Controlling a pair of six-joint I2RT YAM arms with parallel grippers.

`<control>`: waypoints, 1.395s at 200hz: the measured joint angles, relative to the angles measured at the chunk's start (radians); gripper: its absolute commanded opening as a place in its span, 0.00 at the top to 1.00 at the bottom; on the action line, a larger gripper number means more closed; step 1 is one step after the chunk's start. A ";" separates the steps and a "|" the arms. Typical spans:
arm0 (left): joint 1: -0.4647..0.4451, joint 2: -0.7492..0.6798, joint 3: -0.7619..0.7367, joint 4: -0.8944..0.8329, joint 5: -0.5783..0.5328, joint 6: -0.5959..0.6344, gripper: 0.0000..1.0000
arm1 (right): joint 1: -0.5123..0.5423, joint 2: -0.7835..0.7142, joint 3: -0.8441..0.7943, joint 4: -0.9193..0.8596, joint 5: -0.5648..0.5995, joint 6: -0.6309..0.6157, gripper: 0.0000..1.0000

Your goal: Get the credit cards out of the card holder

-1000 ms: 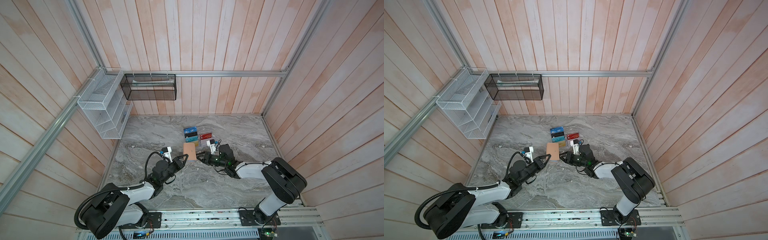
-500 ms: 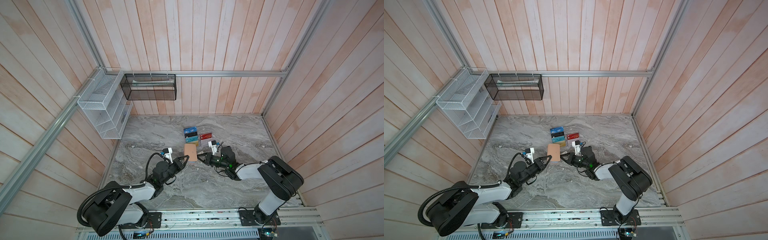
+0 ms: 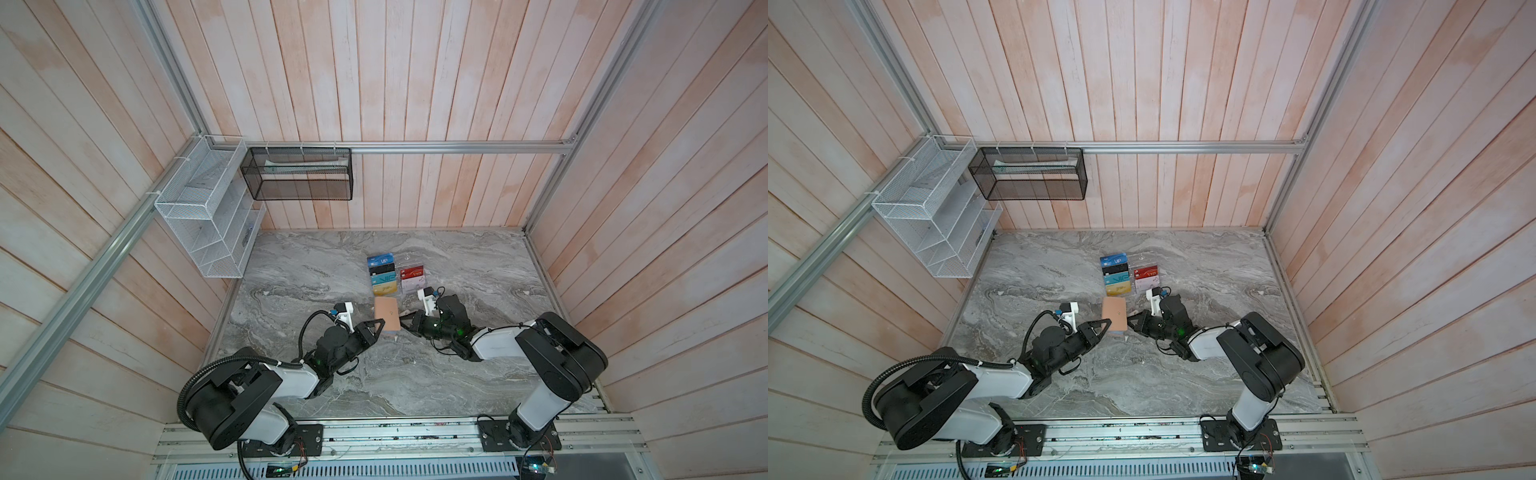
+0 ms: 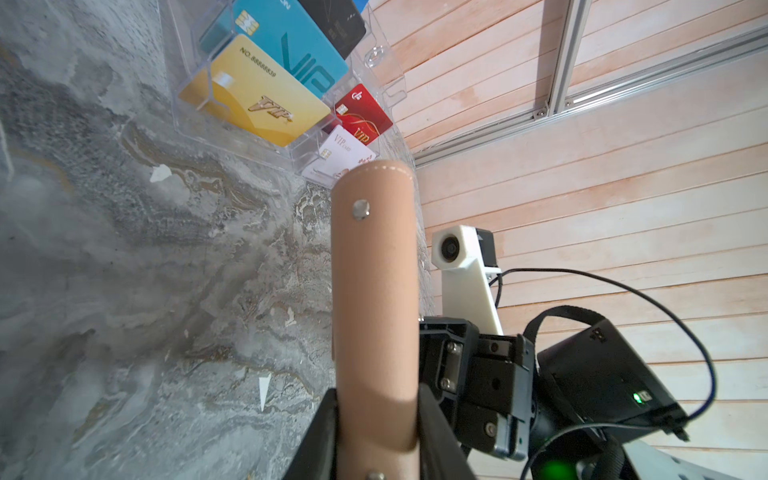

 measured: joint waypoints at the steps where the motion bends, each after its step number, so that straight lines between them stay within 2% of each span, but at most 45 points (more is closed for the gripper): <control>1: 0.000 0.000 0.001 0.000 0.000 0.000 1.00 | 0.000 -0.001 0.000 -0.003 0.001 -0.001 1.00; 55: -0.023 0.076 0.079 -0.092 -0.002 0.009 1.00 | 0.001 -0.058 -0.017 -0.111 0.089 -0.056 1.00; 92: -0.035 0.125 0.131 -0.148 0.002 0.019 0.88 | 0.001 -0.065 -0.026 -0.164 0.137 -0.085 1.00; 128: -0.040 0.164 0.158 -0.159 0.012 0.019 0.84 | 0.001 -0.065 -0.026 -0.199 0.166 -0.106 1.00; 152: -0.048 0.182 0.171 -0.174 0.014 0.019 0.76 | 0.002 -0.065 -0.026 -0.229 0.183 -0.127 1.00; 200: -0.067 0.185 0.172 -0.201 0.010 0.020 0.66 | 0.008 -0.065 -0.012 -0.297 0.206 -0.176 1.00; 224: -0.076 0.185 0.173 -0.239 -0.002 0.034 0.56 | 0.005 -0.066 0.005 -0.340 0.256 -0.205 1.00; 279: -0.077 0.185 0.173 -0.261 -0.014 0.042 0.55 | 0.001 -0.063 0.058 -0.411 0.319 -0.259 1.00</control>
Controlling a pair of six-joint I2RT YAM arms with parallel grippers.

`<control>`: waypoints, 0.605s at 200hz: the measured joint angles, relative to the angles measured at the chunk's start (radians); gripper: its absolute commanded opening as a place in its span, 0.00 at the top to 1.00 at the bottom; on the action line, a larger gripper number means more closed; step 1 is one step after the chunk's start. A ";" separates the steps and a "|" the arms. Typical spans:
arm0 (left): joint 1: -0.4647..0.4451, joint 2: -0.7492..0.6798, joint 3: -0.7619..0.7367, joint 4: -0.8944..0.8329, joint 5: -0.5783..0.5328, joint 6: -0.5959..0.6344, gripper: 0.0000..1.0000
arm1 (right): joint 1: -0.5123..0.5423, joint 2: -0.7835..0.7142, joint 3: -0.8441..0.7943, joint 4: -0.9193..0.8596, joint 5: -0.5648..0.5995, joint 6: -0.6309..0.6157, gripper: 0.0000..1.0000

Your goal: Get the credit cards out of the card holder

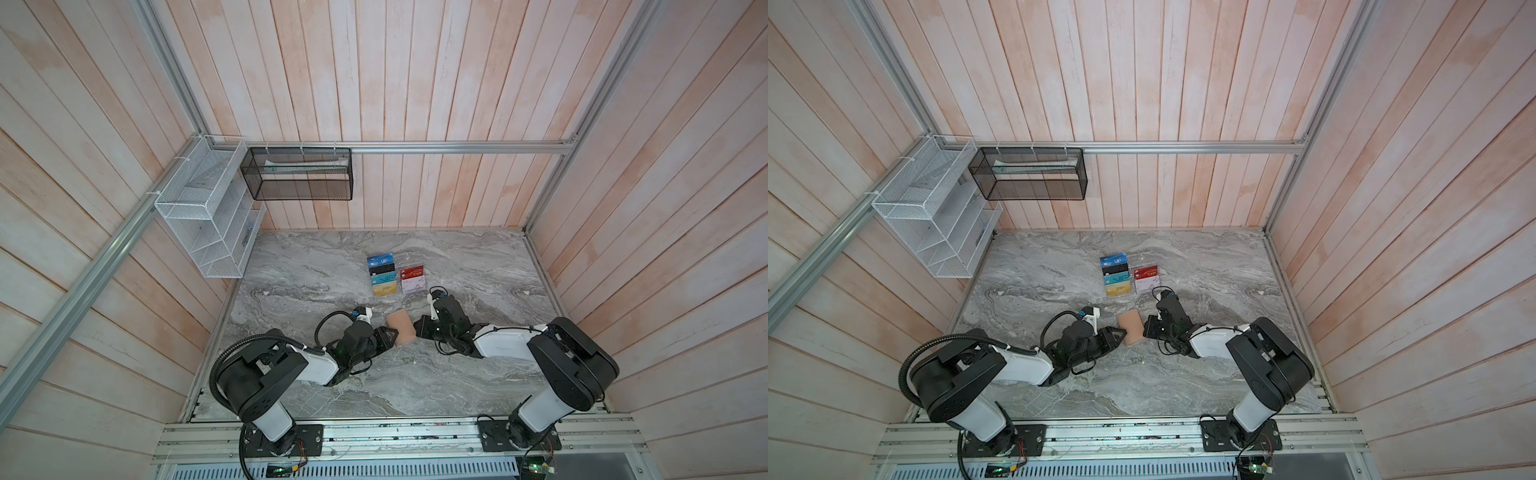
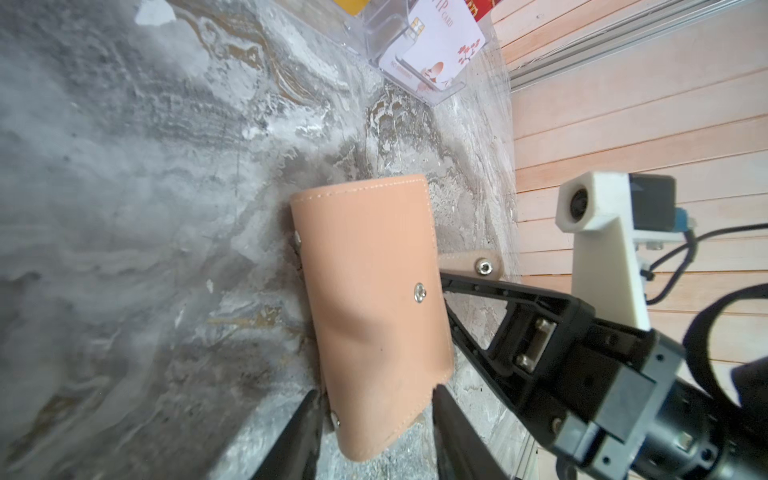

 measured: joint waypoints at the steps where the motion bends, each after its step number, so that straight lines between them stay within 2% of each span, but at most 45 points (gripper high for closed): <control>1: 0.000 0.000 0.000 0.000 0.000 0.000 0.55 | 0.000 0.000 0.001 0.000 0.000 0.000 1.00; 84: 0.000 -0.013 0.019 -0.031 -0.011 0.018 0.42 | 0.002 0.009 0.003 -0.009 0.003 0.015 1.00; 112: 0.000 -0.013 0.037 -0.036 -0.011 0.024 0.29 | 0.011 -0.025 -0.008 -0.027 0.009 0.029 1.00; 121: 0.000 -0.013 0.041 -0.040 -0.010 0.031 0.24 | 0.013 -0.043 -0.010 -0.034 0.013 0.029 0.96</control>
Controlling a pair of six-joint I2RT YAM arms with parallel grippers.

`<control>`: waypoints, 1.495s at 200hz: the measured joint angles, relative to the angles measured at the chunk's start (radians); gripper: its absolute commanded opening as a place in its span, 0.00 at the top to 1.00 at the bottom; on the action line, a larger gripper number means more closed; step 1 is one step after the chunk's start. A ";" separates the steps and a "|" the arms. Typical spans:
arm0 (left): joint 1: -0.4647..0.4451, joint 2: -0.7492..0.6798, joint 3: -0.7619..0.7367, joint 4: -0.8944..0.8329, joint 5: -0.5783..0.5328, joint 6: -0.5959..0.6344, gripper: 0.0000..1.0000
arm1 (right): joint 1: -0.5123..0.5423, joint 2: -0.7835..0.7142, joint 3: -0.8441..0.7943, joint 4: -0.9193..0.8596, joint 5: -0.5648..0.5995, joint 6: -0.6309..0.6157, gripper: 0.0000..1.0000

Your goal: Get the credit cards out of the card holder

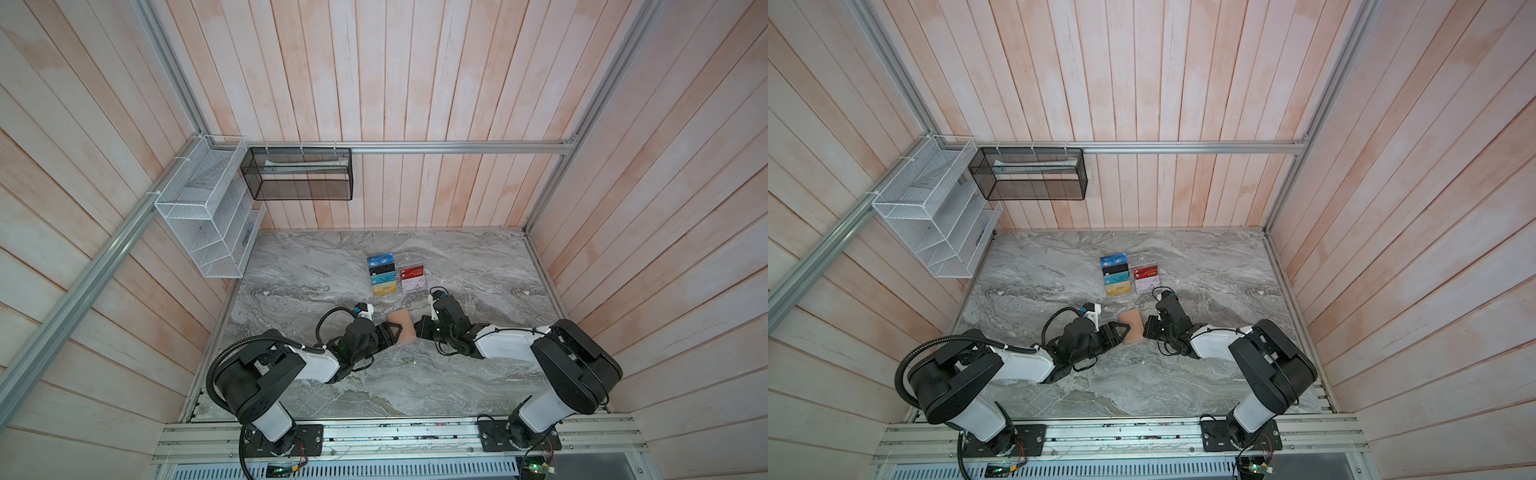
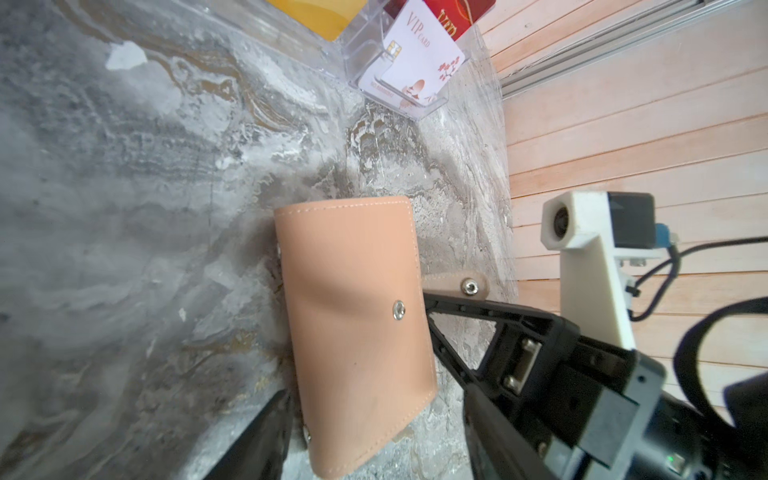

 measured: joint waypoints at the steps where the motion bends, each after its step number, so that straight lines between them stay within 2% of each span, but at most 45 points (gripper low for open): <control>1: 0.000 0.000 0.000 0.000 -0.001 -0.004 0.22 | 0.000 -0.003 0.000 0.000 0.001 0.000 0.96; 19: 0.000 -0.002 0.006 -0.009 -0.002 0.008 0.11 | 0.002 -0.039 -0.003 -0.013 0.010 0.002 0.88; 24: 0.000 -0.003 0.007 -0.012 -0.002 0.002 0.03 | 0.002 -0.047 -0.003 -0.015 0.014 0.000 0.85; 31: 0.000 -0.009 0.007 -0.020 -0.004 0.007 0.00 | 0.002 -0.058 -0.003 -0.021 0.020 -0.001 0.81; 49: 0.000 -0.030 0.007 -0.038 -0.012 0.013 0.00 | 0.002 -0.079 -0.003 -0.034 0.033 -0.006 0.69; 107: 0.000 -0.093 0.007 -0.076 -0.031 0.018 0.00 | 0.002 -0.097 -0.005 -0.072 0.047 -0.016 0.43; 169: 0.057 -0.174 -0.006 -0.085 -0.022 0.017 0.00 | 0.002 -0.258 -0.009 -0.124 0.054 -0.031 0.19; 197: 0.109 -0.261 -0.043 -0.091 -0.010 0.017 0.00 | 0.002 -0.271 0.006 -0.127 0.045 -0.027 0.15; 226: 0.158 -0.323 -0.059 -0.101 0.024 0.017 0.00 | 0.002 -0.192 0.062 -0.109 -0.003 -0.023 0.12; 299: 0.208 -0.342 -0.121 -0.085 0.112 -0.003 0.00 | 0.015 -0.050 0.079 -0.045 -0.092 0.001 0.05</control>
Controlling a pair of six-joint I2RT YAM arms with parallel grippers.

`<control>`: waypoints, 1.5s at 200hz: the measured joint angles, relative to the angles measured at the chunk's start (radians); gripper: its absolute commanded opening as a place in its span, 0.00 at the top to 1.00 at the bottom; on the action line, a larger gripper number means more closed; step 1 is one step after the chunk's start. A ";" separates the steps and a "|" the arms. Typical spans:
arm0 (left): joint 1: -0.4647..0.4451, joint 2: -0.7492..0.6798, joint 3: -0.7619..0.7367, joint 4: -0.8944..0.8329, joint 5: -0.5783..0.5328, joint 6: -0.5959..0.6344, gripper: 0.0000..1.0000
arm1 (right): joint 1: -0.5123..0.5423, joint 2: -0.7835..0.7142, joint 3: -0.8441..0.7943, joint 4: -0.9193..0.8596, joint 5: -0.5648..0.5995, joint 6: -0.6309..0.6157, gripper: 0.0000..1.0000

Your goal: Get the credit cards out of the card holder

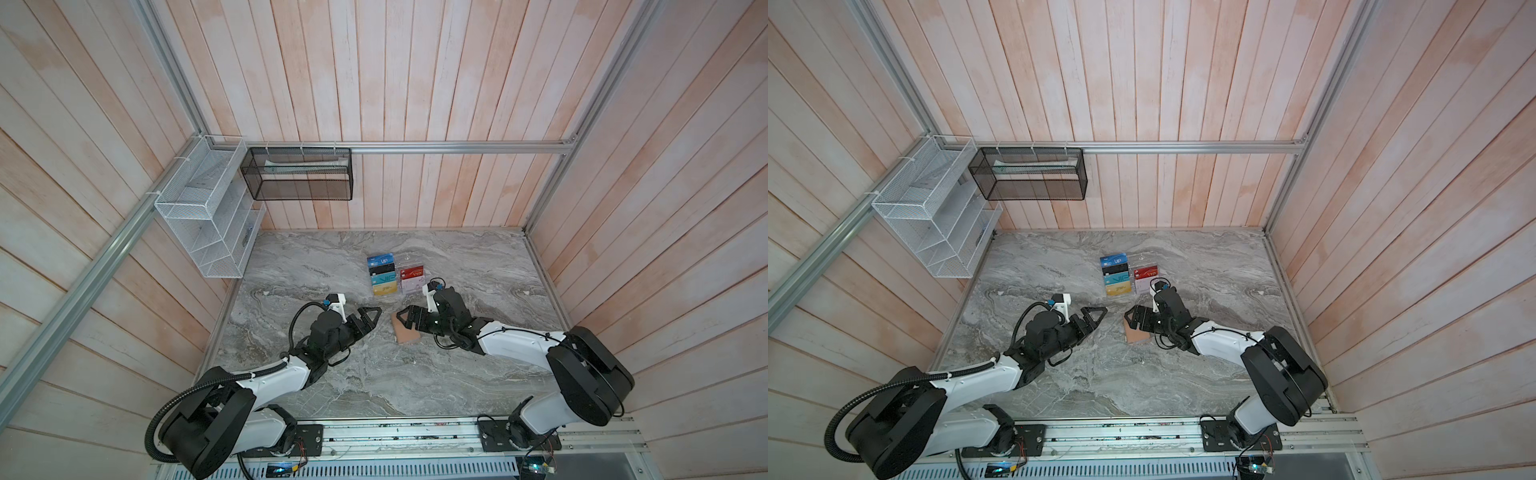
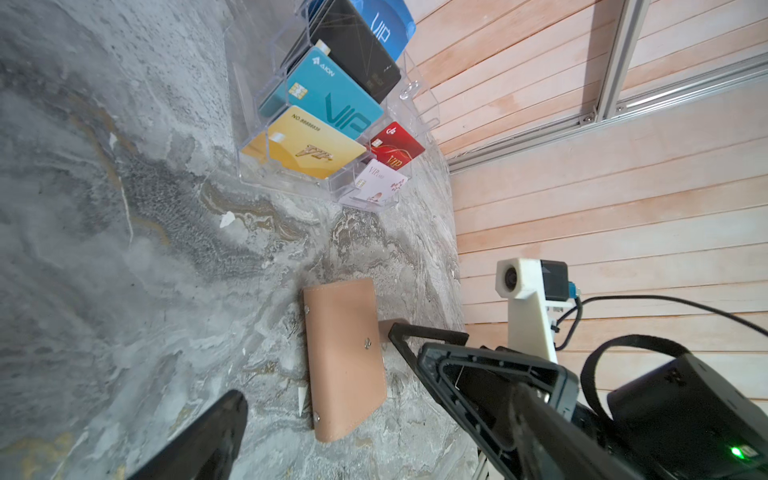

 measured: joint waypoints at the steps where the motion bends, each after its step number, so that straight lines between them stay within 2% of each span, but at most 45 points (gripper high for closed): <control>1: 0.000 0.000 0.000 0.000 0.001 0.000 0.00 | 0.000 0.000 0.000 0.000 0.000 0.000 0.05; 71: 0.000 0.078 0.000 0.071 0.056 -0.026 0.00 | 0.004 -0.003 -0.005 0.018 -0.007 0.000 0.02; 171: 0.011 0.078 0.000 0.079 0.071 -0.027 0.00 | 0.004 0.032 -0.035 0.084 -0.031 0.002 0.02; 300: 0.011 0.107 0.000 0.098 0.082 -0.037 0.00 | 0.005 0.001 -0.070 0.067 -0.031 0.002 0.02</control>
